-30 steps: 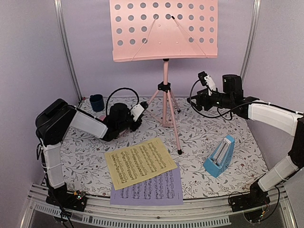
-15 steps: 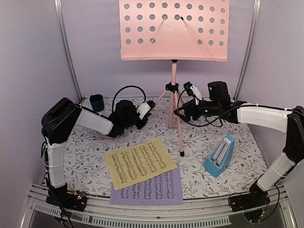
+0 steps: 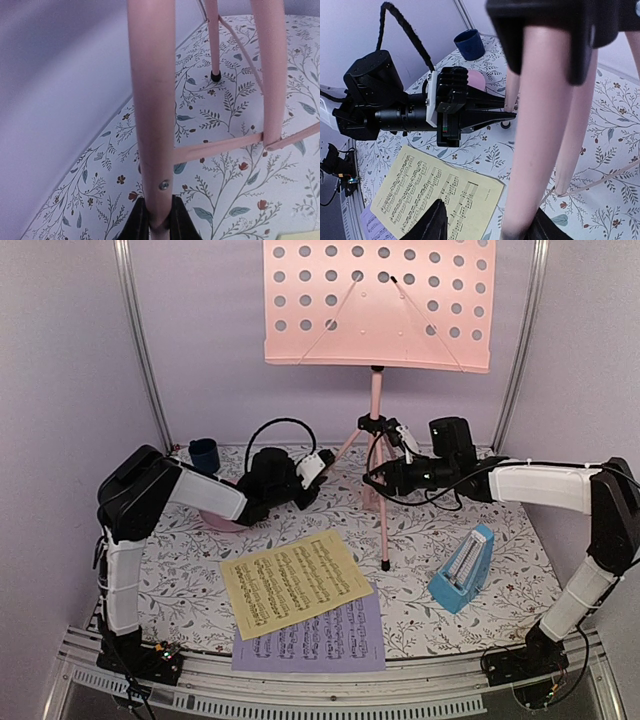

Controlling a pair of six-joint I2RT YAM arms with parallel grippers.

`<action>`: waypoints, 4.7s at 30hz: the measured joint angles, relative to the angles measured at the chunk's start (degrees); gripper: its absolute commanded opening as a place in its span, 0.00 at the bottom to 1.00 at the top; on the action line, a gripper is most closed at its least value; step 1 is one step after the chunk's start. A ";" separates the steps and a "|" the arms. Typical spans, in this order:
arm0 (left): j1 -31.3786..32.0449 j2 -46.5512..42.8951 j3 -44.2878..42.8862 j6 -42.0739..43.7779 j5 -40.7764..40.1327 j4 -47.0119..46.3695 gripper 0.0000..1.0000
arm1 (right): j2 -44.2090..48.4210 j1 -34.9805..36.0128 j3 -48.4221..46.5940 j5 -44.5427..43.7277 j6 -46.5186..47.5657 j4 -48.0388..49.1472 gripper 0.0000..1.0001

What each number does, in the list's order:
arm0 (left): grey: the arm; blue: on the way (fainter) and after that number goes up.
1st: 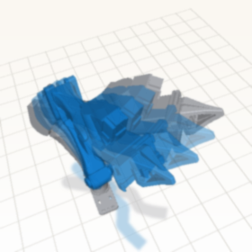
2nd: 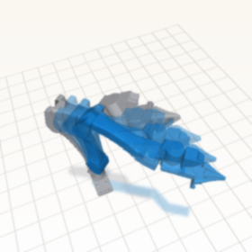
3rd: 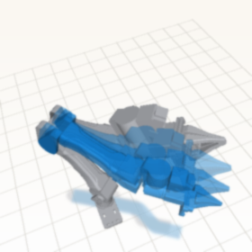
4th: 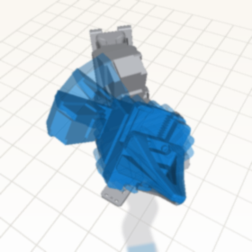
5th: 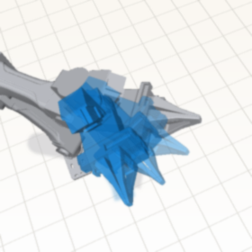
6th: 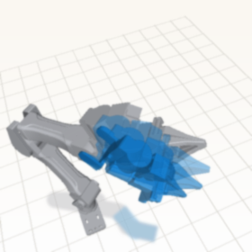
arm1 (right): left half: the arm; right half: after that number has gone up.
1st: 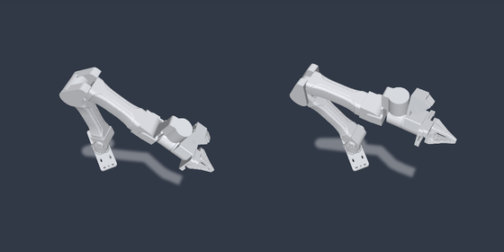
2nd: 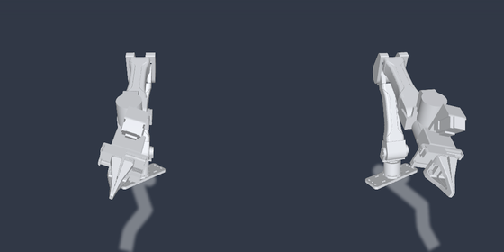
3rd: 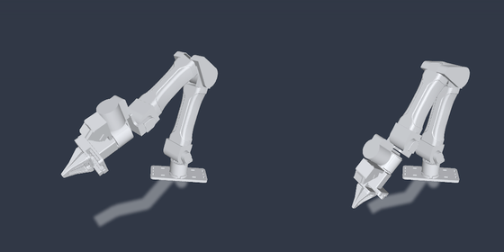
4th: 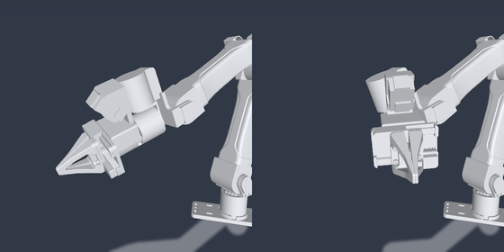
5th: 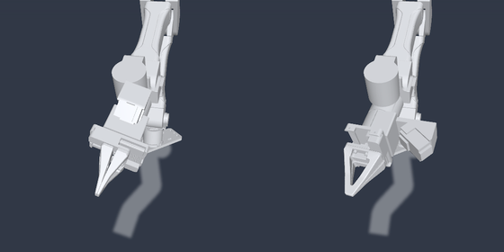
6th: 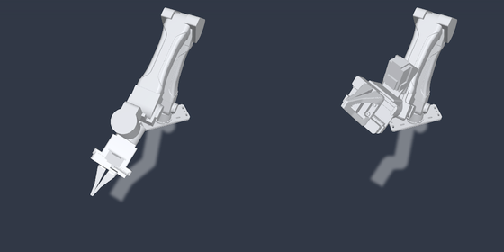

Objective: Set up the instrument practice props

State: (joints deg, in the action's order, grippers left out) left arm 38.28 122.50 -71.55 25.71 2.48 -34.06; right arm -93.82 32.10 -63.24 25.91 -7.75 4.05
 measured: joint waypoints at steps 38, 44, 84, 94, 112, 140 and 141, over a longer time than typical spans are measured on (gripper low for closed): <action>2.49 -44.96 38.05 -47.43 -1.86 14.86 0.73 | 16.70 4.48 5.01 -8.35 0.70 -7.89 0.76; 2.49 -56.33 44.37 -59.93 -5.64 24.30 0.74 | 15.98 12.20 3.28 -10.73 3.41 -10.23 0.73; -4.61 -72.46 68.24 -91.06 1.01 23.87 0.58 | -19.45 21.92 -4.33 -12.55 6.29 -7.89 0.39; -4.61 -58.69 66.14 -91.36 1.11 11.47 0.52 | -23.15 22.01 -6.82 -12.07 6.27 -7.43 0.36; -4.87 -49.68 55.25 -80.83 -0.55 11.39 0.00 | -25.05 22.05 -7.56 -10.10 6.12 -4.57 0.45; 17.38 -65.92 9.16 -25.53 -1.64 61.59 0.00 | 9.01 23.56 -20.46 -6.49 34.14 -23.45 0.87; 18.49 -65.26 7.72 -24.63 -1.70 62.60 0.00 | 9.01 24.11 -20.83 -6.49 34.69 -23.98 0.86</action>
State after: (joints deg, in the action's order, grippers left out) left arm 56.77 57.23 -63.83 1.08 0.78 28.53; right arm -84.82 56.21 -84.07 19.42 26.94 -19.92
